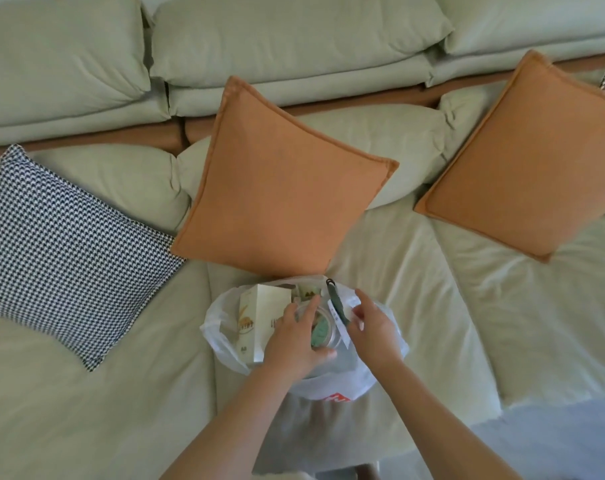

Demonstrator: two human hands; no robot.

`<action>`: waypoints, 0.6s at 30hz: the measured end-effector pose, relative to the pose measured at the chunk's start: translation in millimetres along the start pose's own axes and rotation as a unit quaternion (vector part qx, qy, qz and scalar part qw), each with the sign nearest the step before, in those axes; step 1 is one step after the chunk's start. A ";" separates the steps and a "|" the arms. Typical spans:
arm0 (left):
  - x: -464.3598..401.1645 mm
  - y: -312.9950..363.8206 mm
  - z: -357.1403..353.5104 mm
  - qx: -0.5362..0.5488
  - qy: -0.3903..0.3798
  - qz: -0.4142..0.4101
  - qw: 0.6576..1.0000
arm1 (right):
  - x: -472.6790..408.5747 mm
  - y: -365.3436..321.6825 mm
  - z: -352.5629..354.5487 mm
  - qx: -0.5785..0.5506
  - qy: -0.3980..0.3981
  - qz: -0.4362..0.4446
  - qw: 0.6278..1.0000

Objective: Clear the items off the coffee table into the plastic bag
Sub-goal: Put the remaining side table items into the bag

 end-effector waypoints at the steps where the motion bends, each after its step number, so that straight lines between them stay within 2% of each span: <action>1: 0.2 1.0 1.6 0.006 0.003 0.000 1.000 | 3.1 -4.6 6.0 -0.015 0.010 0.015 1.000; 6: 1.2 7.3 4.0 0.064 0.014 0.008 0.998 | 22.0 -23.5 30.8 -0.078 0.040 0.066 0.994; 8: 3.8 14.5 11.7 0.110 0.044 0.017 0.993 | 29.1 -31.8 38.9 -0.097 0.047 0.088 0.990; 12: -0.4 41.8 9.2 0.315 0.032 0.037 0.948 | 42.5 -46.8 49.1 -0.105 0.049 0.137 0.984; 15: -4.2 80.4 1.1 0.405 0.015 -0.004 0.914 | 48.0 -58.3 66.0 -0.123 0.062 0.159 0.978; 18: -7.2 94.3 -12.0 0.433 -0.014 0.013 0.901 | 49.0 -62.5 78.5 -0.099 0.065 0.179 0.977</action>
Point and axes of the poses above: each hand's wrist, its own x-axis away from the middle knuckle, its own z-axis out of the back of the hand, y = z × x, the point moved 10 cm from there along -x, towards the middle knuckle, and after that the axes turned 11 degrees about -x, right-handed, at the moved point
